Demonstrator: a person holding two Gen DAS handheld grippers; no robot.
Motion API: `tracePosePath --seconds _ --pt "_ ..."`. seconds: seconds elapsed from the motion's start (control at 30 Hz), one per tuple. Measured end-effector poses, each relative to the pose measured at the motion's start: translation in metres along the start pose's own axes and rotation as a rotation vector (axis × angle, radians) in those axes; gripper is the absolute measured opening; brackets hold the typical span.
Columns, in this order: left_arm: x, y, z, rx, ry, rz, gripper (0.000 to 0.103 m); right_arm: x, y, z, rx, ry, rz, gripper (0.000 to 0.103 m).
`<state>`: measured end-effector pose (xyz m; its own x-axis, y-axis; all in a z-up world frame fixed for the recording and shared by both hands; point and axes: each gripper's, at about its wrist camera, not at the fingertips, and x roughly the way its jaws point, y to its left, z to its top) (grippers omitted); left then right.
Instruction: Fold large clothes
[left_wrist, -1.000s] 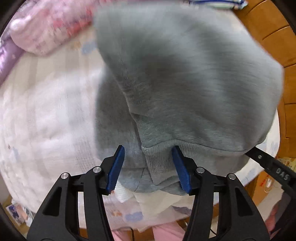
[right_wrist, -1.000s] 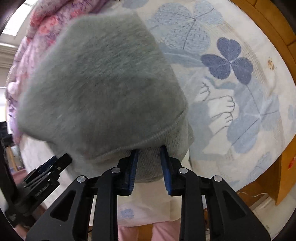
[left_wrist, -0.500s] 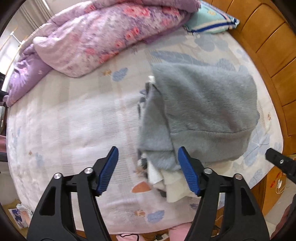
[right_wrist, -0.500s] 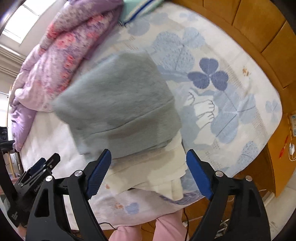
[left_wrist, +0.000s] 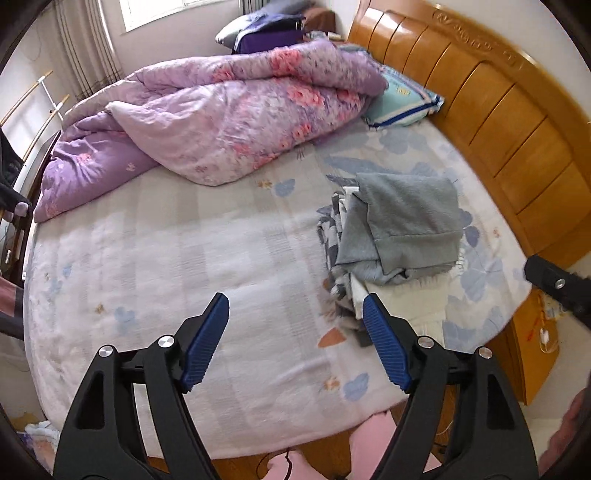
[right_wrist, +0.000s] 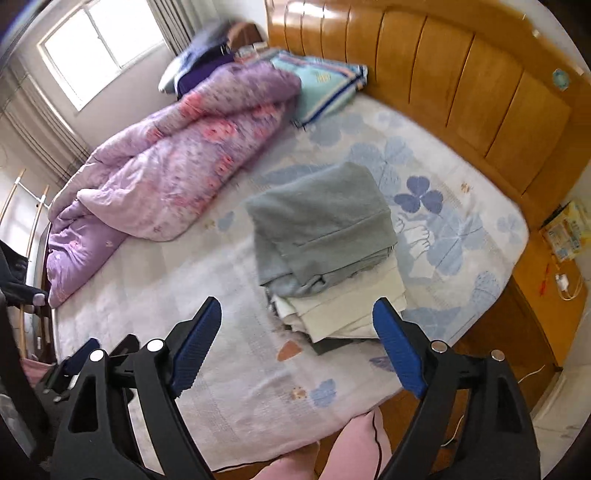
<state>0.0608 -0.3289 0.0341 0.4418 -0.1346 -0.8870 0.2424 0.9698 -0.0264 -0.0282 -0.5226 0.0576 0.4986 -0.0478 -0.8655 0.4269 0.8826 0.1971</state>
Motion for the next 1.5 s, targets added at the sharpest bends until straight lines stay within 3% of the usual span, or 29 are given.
tracePosePath --seconds 0.1,0.3,0.43,0.63,1.03,1.5 --pt "-0.037 0.021 -0.015 0.020 -0.063 -0.006 0.082 -0.028 0.031 -0.030 -0.041 -0.078 -0.031 0.081" --pt "-0.102 0.054 -0.032 0.019 -0.161 -0.018 0.083 -0.063 0.063 -0.067 -0.107 -0.152 -0.014 0.081" --pt "-0.129 0.059 -0.040 0.029 -0.215 -0.064 0.083 -0.086 0.076 -0.083 -0.180 -0.235 -0.048 0.081" --pt "-0.158 0.051 -0.054 0.038 -0.296 -0.038 0.086 -0.109 0.083 -0.091 -0.250 -0.352 -0.030 0.083" --pt "-0.164 0.043 -0.059 0.005 -0.316 -0.012 0.086 -0.115 0.075 -0.092 -0.248 -0.367 -0.016 0.083" --pt "-0.160 0.040 -0.060 0.019 -0.297 -0.013 0.086 -0.108 0.073 -0.088 -0.229 -0.325 -0.021 0.083"
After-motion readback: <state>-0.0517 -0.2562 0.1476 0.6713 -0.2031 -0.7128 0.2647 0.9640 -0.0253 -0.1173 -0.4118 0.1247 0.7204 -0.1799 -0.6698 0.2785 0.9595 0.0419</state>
